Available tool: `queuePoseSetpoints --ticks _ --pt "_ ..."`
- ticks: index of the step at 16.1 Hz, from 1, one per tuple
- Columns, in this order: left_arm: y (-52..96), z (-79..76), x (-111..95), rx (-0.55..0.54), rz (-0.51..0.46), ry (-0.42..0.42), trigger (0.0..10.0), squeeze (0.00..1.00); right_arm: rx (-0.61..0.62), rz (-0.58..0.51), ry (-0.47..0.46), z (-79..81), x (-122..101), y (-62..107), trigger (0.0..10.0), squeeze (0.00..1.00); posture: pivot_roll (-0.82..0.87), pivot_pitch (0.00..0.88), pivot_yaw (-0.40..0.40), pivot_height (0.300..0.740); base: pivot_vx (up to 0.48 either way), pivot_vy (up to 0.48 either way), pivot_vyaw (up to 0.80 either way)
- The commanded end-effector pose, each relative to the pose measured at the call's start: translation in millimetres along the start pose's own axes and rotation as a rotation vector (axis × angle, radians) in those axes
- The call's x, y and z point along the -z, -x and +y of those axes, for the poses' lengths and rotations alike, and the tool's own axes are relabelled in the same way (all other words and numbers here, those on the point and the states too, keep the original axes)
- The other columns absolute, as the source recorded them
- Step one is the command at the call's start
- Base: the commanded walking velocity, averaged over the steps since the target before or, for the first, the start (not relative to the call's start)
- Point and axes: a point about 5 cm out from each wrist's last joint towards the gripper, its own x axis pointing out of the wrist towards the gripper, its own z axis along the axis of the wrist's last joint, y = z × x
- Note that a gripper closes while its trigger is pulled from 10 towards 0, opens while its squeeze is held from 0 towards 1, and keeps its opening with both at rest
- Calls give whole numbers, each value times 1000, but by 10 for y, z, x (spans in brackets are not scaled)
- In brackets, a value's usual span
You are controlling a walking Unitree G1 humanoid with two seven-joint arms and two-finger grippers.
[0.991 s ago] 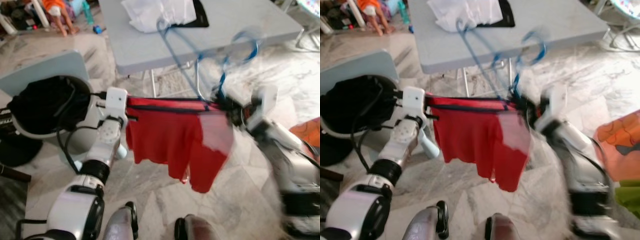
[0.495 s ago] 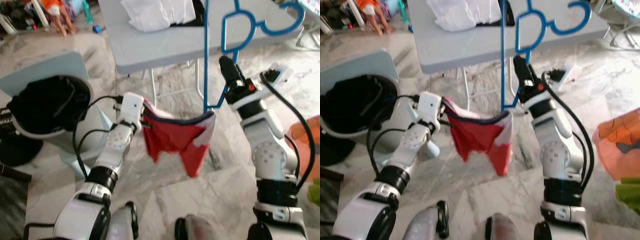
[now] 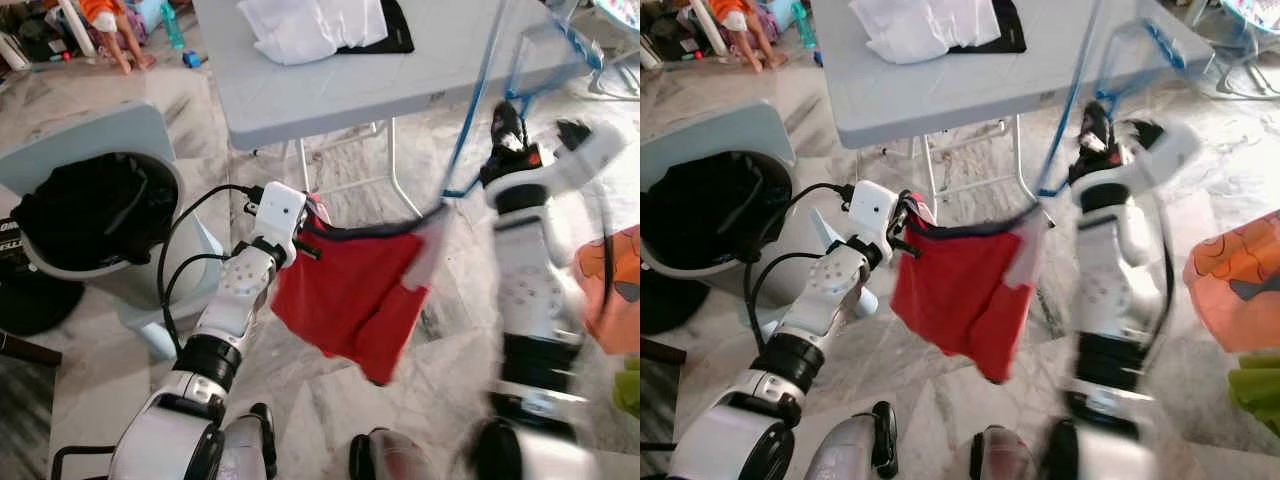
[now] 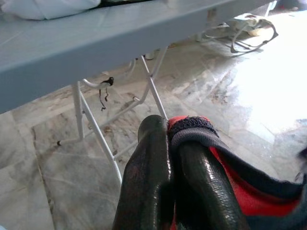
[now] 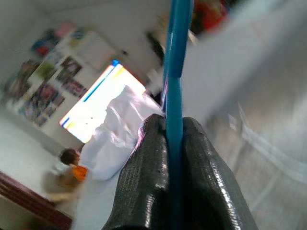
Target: Hang hanger
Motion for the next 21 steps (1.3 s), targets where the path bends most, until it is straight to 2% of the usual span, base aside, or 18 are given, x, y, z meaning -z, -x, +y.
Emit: queuePoseSetpoints --ticks 1,2,3,4,5,6,8,9,10,11,13,15,16,17,18,19,20,21 --pt "-14 33 -23 -15 1 12 0 0 72 28 -155 -110 78 29 10000 0 -107 170 -3 740 0 0 0" --pt "-19 31 -30 -16 0 16 0 0 65 35 -260 -94 124 38 10000 0 -107 170 -3 740 0 0 0" --pt "-24 25 -38 -15 1 22 0 0 -29 61 -384 19 190 60 10000 0 -107 169 -3 740 0 0 0" --pt "-25 21 -37 -12 3 27 0 0 -174 117 -361 181 236 103 10000 0 -108 167 -5 740 0 0 0" --pt "-22 28 -43 -16 1 29 0 0 -281 170 -200 270 270 146 10000 0 -108 167 -5 740 0 0 0" --pt "-13 65 -50 -47 -5 19 0 0 -353 214 63 283 313 193 10000 0 -108 167 -5 740 0 0 0" --pt "43 144 -18 -119 8 -35 0 0 -416 207 504 152 283 231 10000 0 -109 164 -6 740 0 0 0" --pt "77 165 -3 -134 8 -62 0 0 -396 176 569 92 223 220 10000 0 -107 164 -4 740 0 0 0" --pt "94 167 7 -126 8 -66 0 0 -369 161 535 67 180 205 10000 0 -107 163 -2 740 0 0 0" --pt "113 169 29 -117 11 -45 0 0 -254 125 365 -11 106 146 10000 0 -109 164 -1 740 0 0 0" --pt "64 171 -18 -138 -1 -23 0 0 -133 143 137 -78 194 93 10000 0 -104 166 -3 740 0 0 0" --pt "2 168 -92 -155 -16 -19 0 0 -205 180 318 -12 304 92 10000 0 -99 169 -2 740 0 0 0" --pt "-25 178 -132 -164 -18 -26 0 0 -372 256 809 14 442 146 10000 0 -99 169 -2 740 0 0 0" --pt "-19 188 -114 -163 -6 -33 0 0 -379 288 921 -79 446 165 10000 0 -108 170 -3 740 0 0 0" --pt "-19 188 -114 -163 -6 -33 0 0 -379 288 921 -79 446 165 10000 0 -108 170 -3 740 0 0 0" --pt "12 204 -44 -165 27 -38 0 0 -359 284 966 -232 379 192 10000 0 -110 172 -2 740 0 0 0" --pt "24 203 -15 -167 40 -32 0 0 -348 266 892 -265 372 215 10000 0 -110 172 -2 740 0 0 0" --pt "25 182 27 -170 65 -20 0 0 -268 359 930 -460 512 322 10000 0 -108 173 0 740 0 0 0"
